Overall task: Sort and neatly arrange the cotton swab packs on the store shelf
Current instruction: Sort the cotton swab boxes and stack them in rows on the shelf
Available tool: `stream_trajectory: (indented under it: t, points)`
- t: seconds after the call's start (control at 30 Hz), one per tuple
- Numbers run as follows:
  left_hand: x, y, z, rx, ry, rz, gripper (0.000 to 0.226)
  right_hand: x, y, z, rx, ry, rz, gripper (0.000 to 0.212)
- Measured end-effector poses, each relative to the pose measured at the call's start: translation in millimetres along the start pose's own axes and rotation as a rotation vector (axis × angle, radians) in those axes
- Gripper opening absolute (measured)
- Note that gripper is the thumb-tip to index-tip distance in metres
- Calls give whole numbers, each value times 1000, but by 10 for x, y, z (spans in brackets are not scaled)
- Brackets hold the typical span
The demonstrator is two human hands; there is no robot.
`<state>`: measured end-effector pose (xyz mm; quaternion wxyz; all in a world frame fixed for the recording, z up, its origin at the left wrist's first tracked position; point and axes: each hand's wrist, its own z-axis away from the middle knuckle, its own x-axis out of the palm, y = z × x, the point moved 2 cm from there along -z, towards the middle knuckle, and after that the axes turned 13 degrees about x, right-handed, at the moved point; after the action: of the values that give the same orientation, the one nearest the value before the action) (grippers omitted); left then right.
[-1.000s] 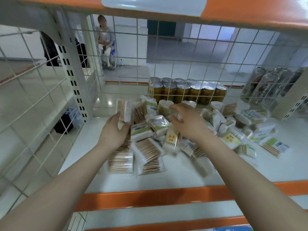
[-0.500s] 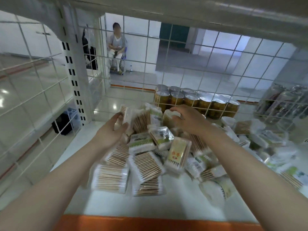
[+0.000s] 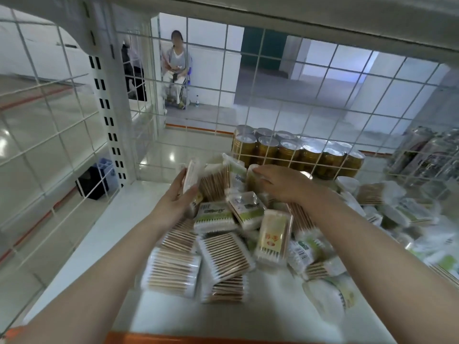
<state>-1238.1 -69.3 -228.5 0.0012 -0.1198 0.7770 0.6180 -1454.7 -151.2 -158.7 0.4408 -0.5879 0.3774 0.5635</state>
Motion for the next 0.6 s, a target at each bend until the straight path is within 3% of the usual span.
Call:
stream_trajectory:
  t: [0.23, 0.4, 0.6]
  points:
    - [214, 38, -15, 64, 1, -56, 50, 52, 156, 56, 2, 43, -52, 33]
    - [314, -4, 3, 22, 20, -114, 81, 65, 297, 139, 1, 104, -73, 38]
    - [408, -61, -42, 58, 59, -239, 87, 93, 455, 188, 41, 116, 4, 39]
